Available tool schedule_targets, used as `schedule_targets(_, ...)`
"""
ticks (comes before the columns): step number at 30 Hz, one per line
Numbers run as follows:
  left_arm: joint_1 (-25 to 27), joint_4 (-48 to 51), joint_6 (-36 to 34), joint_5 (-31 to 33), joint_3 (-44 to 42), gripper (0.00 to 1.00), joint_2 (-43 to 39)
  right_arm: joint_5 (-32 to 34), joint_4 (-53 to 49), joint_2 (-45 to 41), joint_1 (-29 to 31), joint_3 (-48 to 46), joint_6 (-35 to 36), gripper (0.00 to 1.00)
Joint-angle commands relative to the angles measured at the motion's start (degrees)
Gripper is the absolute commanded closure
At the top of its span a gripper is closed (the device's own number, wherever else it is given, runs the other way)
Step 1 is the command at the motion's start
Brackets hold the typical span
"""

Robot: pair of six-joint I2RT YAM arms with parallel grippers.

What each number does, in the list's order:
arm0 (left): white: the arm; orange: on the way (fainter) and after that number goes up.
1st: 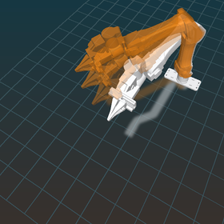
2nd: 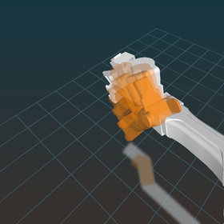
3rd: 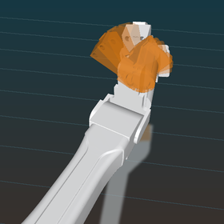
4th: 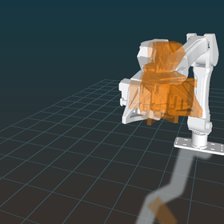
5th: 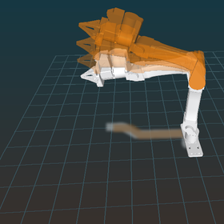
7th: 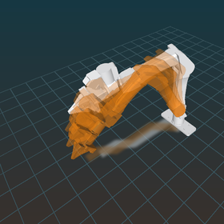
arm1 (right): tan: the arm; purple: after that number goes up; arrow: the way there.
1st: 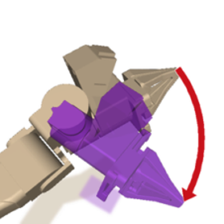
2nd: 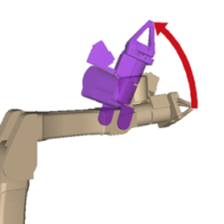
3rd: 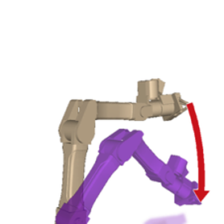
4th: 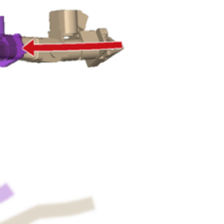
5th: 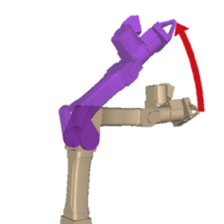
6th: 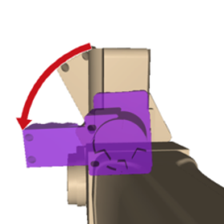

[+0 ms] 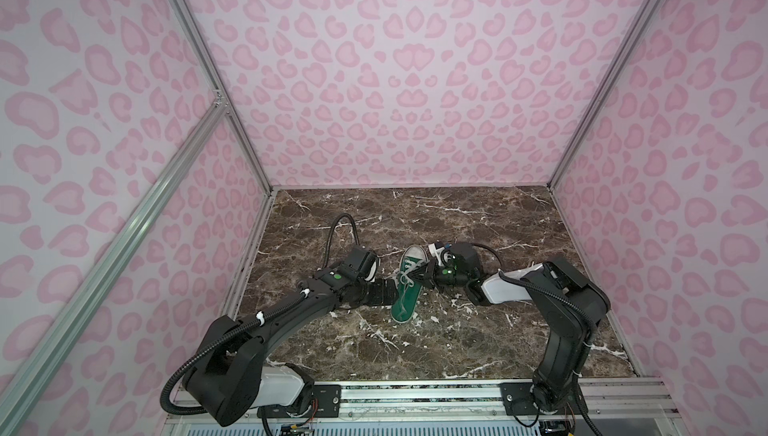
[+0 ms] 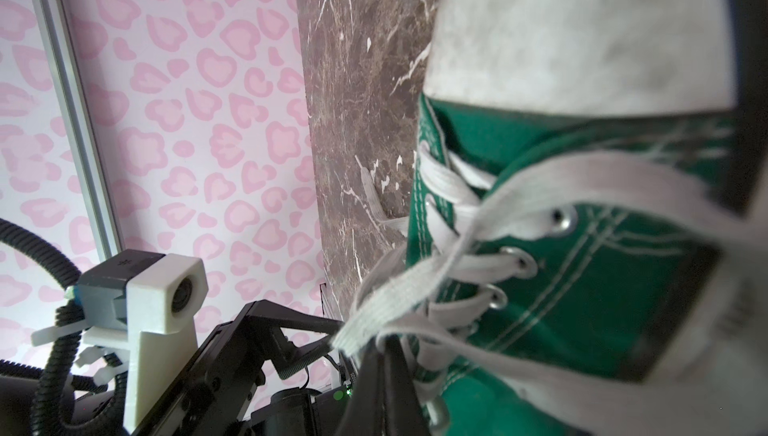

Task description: Tie the shoes

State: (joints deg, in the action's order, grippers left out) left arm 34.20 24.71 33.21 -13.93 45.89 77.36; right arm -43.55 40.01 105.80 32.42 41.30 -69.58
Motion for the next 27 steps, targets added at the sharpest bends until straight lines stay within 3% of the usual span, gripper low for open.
schedule_targets(1,0.3,-1.3,0.6,0.0,0.6,0.09,0.2,-1.2,2.9,-0.2,0.0,-0.8,-0.7,0.99)
schedule_targets(16,1.1,-6.6,3.1,-5.7,0.4,0.21,0.7,-4.1,10.3,1.5,0.4,-2.9,-4.5,0.99)
schedule_targets(27,1.4,-16.3,6.3,-11.4,-0.3,0.51,4.8,-5.5,16.4,2.9,0.5,-4.0,-7.8,0.99)
